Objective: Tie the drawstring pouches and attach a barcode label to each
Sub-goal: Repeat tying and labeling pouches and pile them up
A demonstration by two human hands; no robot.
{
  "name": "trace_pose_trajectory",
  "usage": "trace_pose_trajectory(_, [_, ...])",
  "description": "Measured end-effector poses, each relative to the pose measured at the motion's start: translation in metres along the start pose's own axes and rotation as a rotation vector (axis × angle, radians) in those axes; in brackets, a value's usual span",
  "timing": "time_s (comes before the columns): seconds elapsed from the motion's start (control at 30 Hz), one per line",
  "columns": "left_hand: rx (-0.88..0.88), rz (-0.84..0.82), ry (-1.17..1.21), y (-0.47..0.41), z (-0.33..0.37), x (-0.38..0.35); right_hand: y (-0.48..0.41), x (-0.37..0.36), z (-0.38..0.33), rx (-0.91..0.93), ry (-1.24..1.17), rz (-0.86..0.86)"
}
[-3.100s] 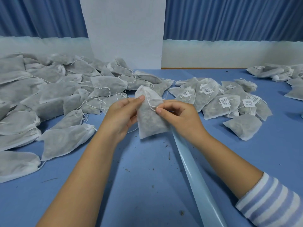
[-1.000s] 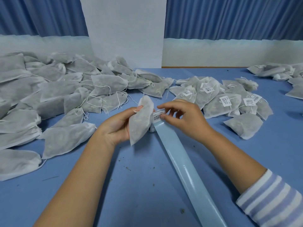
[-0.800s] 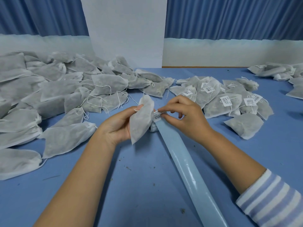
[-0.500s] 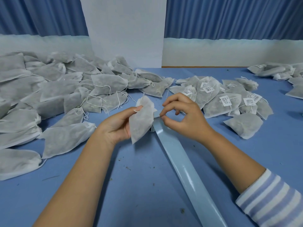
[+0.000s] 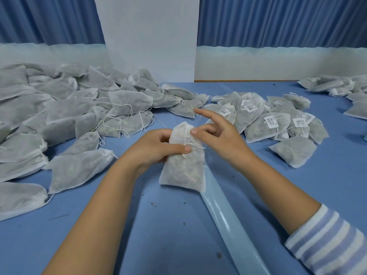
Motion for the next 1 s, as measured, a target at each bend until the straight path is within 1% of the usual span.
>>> trace_pose_trajectory(0.07, [-0.039, -0.01, -0.047, 0.002, 0.003, -0.002, 0.001, -0.004, 0.0, -0.013, -0.063, -0.027])
trace_pose_trajectory(0.2, [-0.062, -0.015, -0.103, 0.006, 0.007, -0.003, 0.0, 0.001, 0.002, -0.097, -0.194, 0.065])
trace_pose_trajectory(0.33, [-0.083, 0.102, -0.161, 0.005, 0.009, 0.007, -0.002, 0.005, 0.006, -0.198, -0.315, 0.107])
trace_pose_trajectory(0.43, [-0.076, 0.191, -0.303, 0.005, 0.008, 0.015, -0.003, 0.005, 0.006, -0.233, -0.354, 0.114])
trace_pose_trajectory(0.5, [-0.117, 0.181, -0.304, 0.005, 0.011, 0.016, -0.003, 0.005, 0.007, -0.248, -0.378, 0.103])
trace_pose_trajectory(0.57, [-0.152, 0.111, -0.257, 0.006, 0.014, 0.013, -0.004, 0.005, 0.008, -0.269, -0.437, 0.102])
trace_pose_trajectory(0.63, [-0.149, 0.056, -0.249, 0.008, 0.014, 0.009, -0.004, 0.006, 0.009, -0.294, -0.49, 0.106])
trace_pose_trajectory(0.7, [-0.118, 0.034, -0.236, 0.005, 0.009, 0.008, -0.004, 0.007, 0.01, -0.304, -0.472, 0.112])
trace_pose_trajectory(0.77, [-0.081, 0.036, -0.193, 0.003, 0.006, 0.008, -0.004, 0.008, 0.012, -0.284, -0.382, 0.145])
trace_pose_trajectory(0.9, [-0.004, 0.14, -0.159, -0.003, -0.001, 0.016, -0.005, 0.015, 0.012, -0.208, -0.199, 0.244])
trace_pose_trajectory(1.0, [0.013, 0.198, -0.157, -0.006, -0.004, 0.021, -0.005, 0.018, 0.008, -0.159, -0.148, 0.287])
Point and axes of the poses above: each hand's wrist, its own y-axis away from the middle knuckle, its own x-axis out of the back of the hand, z = x × y, the point moved 6 cm from there along -y, towards the middle knuckle, and after that the axes turned 11 degrees about z, right-handed, at the moved point
